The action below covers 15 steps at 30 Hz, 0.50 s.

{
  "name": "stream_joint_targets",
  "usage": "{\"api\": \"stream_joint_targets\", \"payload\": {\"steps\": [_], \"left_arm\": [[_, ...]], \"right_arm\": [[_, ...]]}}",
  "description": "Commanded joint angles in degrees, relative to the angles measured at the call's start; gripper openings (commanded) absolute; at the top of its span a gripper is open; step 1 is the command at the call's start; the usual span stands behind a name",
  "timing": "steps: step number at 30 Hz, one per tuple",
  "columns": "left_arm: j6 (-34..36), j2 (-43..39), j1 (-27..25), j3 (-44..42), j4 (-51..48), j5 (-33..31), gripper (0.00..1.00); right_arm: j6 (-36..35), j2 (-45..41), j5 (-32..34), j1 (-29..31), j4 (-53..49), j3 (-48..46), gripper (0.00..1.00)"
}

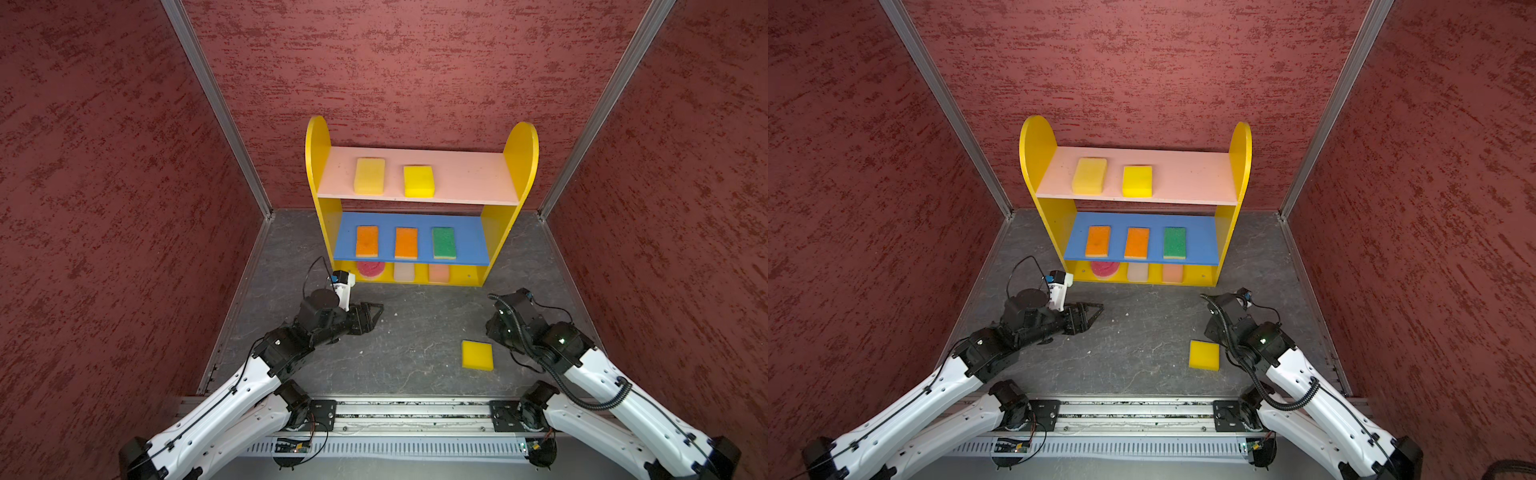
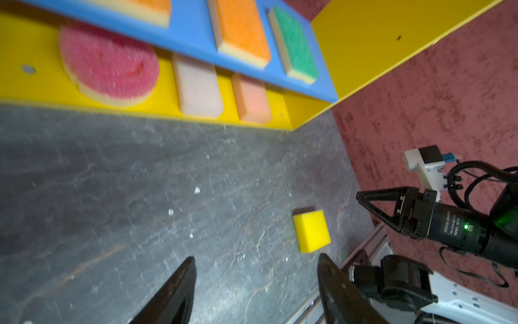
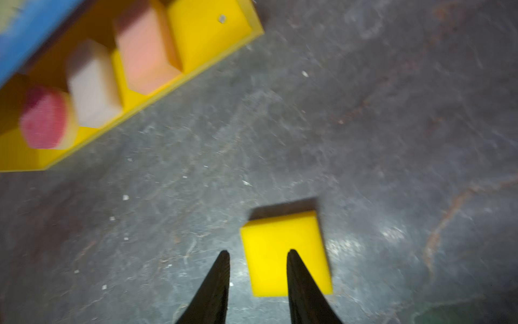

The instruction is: Place and organize the cleaning sponges onto the shelf

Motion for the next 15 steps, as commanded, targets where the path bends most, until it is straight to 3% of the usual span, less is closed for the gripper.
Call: {"api": "stream_joint_targets", "payload": {"steps": [1, 8, 15], "left_arm": [[-3.1, 3.9, -5.1, -2.7, 4.5, -2.9, 0.69], [-1.6, 17.2, -15.7, -0.3, 10.7, -6.7, 0.70], [1.0, 23.8, -17.4, 3.5, 11.8, -6.2, 0.74]], "right_arm": [[6.7, -3.2, 1.1, 0.4, -3.5, -3.5, 0.37], [11.1, -5.1, -3.9, 1.2, 3.7, -14.8, 0.38], [12.2, -0.5, -8.1, 3.3, 18.4, -19.5, 0.37]]}}
